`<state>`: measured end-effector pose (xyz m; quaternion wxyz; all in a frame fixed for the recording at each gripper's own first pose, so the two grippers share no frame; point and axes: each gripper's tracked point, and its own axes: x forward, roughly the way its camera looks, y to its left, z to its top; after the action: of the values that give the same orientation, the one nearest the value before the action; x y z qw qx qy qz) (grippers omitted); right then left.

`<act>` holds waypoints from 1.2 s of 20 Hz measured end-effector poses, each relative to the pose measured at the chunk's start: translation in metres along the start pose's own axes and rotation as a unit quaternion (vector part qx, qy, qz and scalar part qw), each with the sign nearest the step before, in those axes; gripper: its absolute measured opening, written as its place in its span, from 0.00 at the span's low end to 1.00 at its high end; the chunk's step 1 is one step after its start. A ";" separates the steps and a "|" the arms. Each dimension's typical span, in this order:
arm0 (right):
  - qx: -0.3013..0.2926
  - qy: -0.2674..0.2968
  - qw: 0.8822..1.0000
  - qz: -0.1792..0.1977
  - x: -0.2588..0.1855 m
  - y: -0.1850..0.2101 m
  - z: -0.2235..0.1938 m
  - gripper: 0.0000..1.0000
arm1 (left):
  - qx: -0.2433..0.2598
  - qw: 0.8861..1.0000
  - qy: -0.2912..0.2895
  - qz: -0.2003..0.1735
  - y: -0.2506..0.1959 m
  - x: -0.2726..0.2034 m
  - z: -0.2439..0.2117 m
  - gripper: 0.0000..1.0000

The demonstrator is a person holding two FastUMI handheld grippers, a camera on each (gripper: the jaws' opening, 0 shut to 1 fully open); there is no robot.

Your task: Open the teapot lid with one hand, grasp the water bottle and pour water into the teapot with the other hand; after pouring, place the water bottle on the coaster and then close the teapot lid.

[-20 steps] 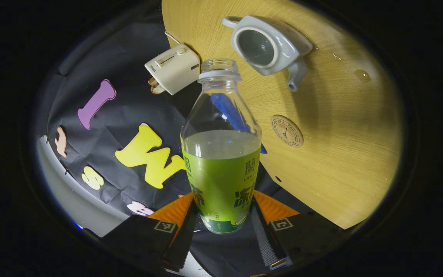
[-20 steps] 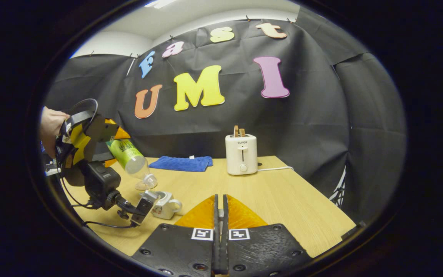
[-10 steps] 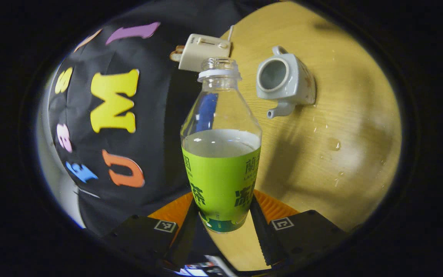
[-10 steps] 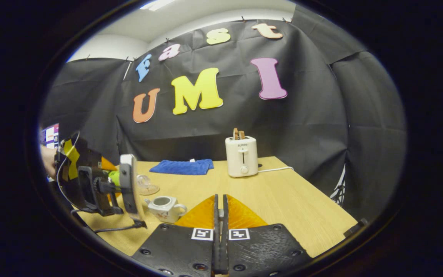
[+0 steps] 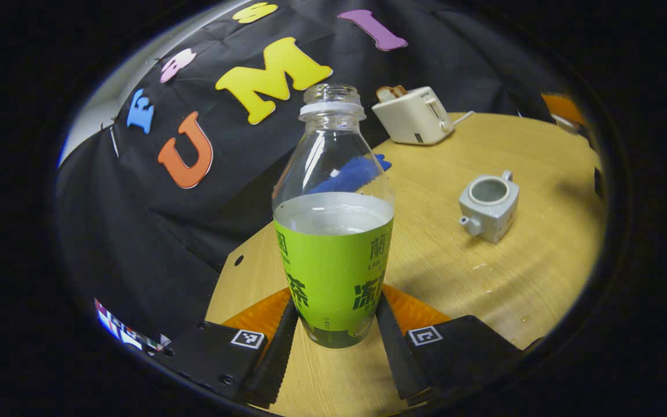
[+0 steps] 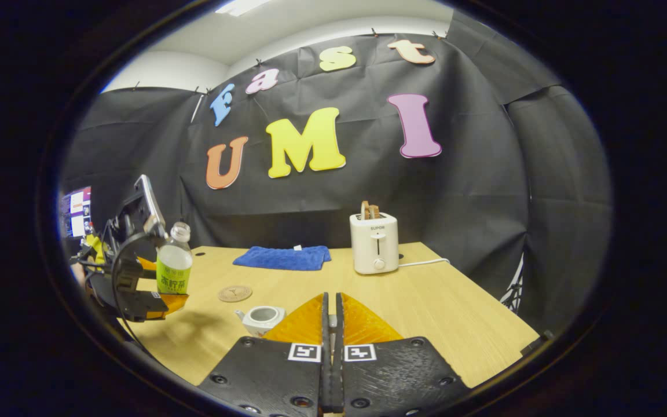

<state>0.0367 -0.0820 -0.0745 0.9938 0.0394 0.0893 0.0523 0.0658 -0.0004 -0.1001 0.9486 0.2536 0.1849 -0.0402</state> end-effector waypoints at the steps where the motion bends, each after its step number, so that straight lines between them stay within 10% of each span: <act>1: -0.001 0.000 1.000 0.001 0.000 0.002 0.000 0.00 | -0.029 0.999 -0.018 -0.002 -0.002 -0.001 0.018 0.75; 9: -0.002 0.003 1.000 0.003 0.005 0.009 -0.001 0.00 | -0.202 0.975 -0.091 -0.027 0.011 0.022 0.058 0.75; 24: -0.001 0.026 1.000 0.002 0.029 0.015 -0.019 0.00 | -0.237 0.963 -0.118 -0.047 0.024 0.109 0.085 0.75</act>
<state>0.0605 -0.0626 -0.0971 0.9911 0.0369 0.1153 0.0558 0.1995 -0.0194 -0.0613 0.9937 0.0058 0.0872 -0.0697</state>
